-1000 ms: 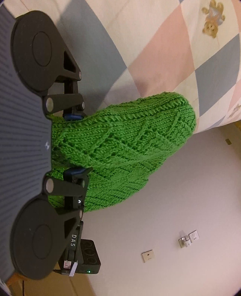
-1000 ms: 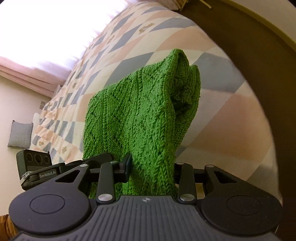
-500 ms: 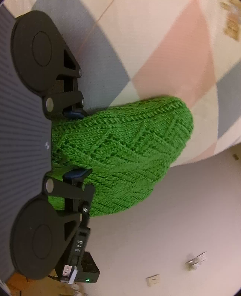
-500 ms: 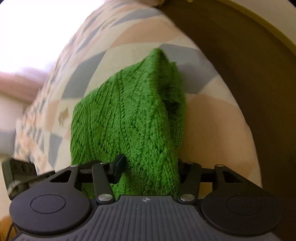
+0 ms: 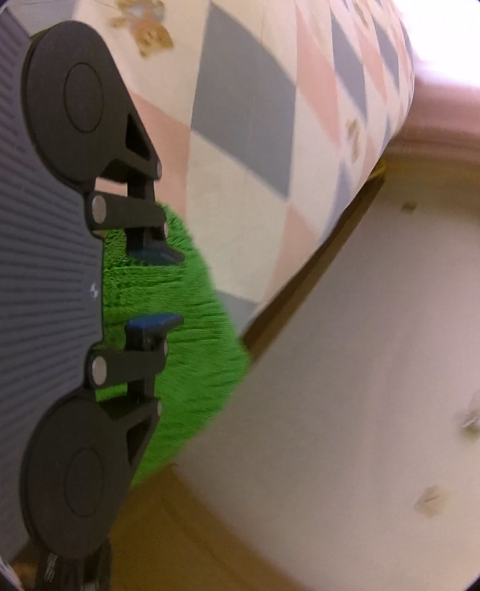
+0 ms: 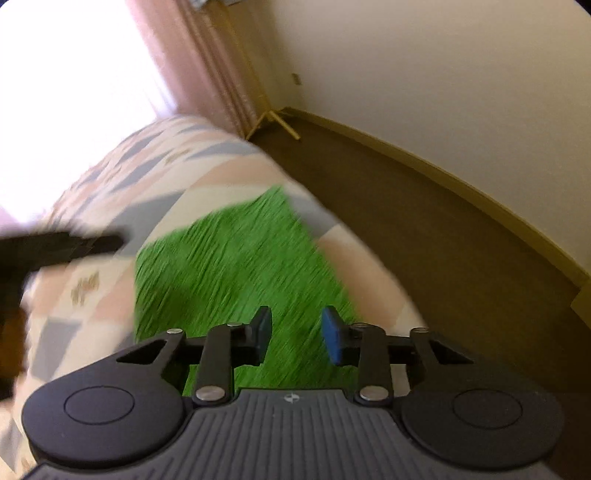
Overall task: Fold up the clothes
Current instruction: 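Lift the held vest end with both grippers and fold it over the other end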
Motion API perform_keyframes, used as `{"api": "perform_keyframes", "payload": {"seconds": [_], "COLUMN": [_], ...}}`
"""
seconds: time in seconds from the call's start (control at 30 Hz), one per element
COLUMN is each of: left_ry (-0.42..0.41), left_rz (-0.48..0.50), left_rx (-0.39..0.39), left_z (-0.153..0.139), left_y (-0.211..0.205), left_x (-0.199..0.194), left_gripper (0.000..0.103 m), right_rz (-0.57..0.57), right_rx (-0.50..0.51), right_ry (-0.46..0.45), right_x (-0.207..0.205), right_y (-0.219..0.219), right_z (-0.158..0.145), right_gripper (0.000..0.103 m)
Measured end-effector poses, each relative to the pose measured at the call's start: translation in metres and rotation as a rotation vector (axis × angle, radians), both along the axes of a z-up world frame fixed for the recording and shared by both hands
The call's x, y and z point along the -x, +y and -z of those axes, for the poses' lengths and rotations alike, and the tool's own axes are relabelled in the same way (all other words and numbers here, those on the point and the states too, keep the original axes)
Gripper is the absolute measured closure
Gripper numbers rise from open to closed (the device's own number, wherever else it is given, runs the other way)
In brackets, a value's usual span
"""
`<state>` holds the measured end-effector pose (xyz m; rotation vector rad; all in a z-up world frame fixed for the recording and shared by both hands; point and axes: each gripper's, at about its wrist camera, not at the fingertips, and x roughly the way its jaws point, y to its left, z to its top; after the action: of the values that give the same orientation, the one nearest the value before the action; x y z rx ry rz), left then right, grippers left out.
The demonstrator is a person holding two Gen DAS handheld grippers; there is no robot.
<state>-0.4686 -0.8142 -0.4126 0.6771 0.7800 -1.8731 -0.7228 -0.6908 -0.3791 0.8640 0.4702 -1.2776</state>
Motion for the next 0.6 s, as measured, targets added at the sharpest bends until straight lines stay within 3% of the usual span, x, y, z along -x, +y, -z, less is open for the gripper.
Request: {"api": "perform_keyframes", "payload": {"seconds": [0.13,0.27,0.33,0.5,0.6], "left_ry": [-0.041,-0.102,-0.127,-0.139,-0.115], "left_rz": [0.054,0.134,0.175,0.304,0.404], "left_rx": [0.014,0.037,0.028,0.075,0.097], "left_z": [0.032,0.038,0.033,-0.006,-0.020], "left_y": [0.000,0.005,-0.003,-0.005,-0.018], "left_x": [0.000,0.000,0.000,0.015,0.046], "left_gripper": [0.085,0.085,0.085,0.085,0.085], "right_rz": [-0.039,-0.127,-0.132,-0.050,0.056], "right_rx": [0.046,0.049,0.065,0.014,0.098], "right_ry": [0.038,0.254,0.307,0.275,0.246], "right_x": [-0.036,-0.081,-0.090,-0.084,-0.070], "right_y": [0.033,0.050,0.052,0.042,0.043], "right_z": [0.009,0.044,0.052,0.020,0.000], "right_gripper": [0.068,0.068,0.068,0.069,0.068]}}
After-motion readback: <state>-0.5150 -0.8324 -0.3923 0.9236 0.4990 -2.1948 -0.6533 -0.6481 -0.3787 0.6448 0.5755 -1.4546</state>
